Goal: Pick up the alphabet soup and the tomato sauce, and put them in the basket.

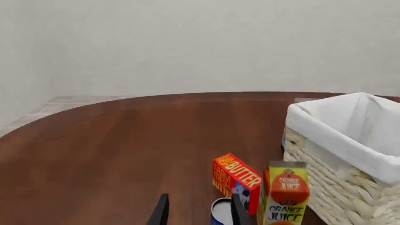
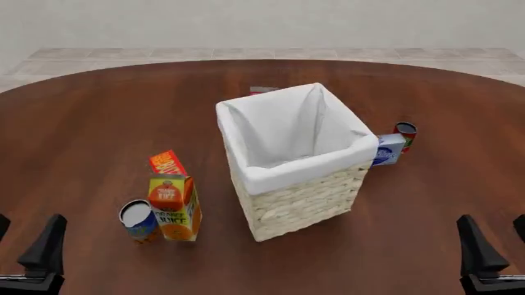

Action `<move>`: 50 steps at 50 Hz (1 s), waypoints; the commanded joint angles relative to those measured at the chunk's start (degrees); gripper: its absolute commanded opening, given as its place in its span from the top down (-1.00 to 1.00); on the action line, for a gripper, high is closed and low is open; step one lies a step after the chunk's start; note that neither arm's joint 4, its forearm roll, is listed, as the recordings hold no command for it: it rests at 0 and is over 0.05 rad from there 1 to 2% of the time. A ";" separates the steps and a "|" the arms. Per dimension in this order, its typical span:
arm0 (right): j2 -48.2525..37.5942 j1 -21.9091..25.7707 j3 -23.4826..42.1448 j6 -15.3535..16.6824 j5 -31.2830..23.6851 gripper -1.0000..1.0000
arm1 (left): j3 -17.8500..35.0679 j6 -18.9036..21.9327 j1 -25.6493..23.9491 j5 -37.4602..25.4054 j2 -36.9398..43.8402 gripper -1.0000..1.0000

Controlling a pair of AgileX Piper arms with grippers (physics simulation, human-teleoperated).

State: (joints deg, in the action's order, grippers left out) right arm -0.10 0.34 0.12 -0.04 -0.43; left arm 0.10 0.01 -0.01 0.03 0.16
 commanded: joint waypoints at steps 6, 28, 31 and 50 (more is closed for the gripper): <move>0.03 -0.40 0.19 0.19 0.27 -1.00 | 0.23 0.23 0.12 -0.15 0.17 -1.00; -1.25 -0.25 0.18 0.32 1.72 -1.00 | 7.06 -2.05 -0.81 -5.21 2.97 -1.00; -1.40 -0.15 0.15 0.41 1.79 -1.00 | 8.81 -1.59 -2.19 -6.93 3.43 -1.00; -0.23 0.38 0.13 -0.23 0.91 -1.00 | 19.51 -0.09 -4.81 -12.39 10.55 -1.00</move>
State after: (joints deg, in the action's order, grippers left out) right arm -0.82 0.49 0.23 -0.03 0.75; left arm 15.02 -0.75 -3.78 -9.71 7.69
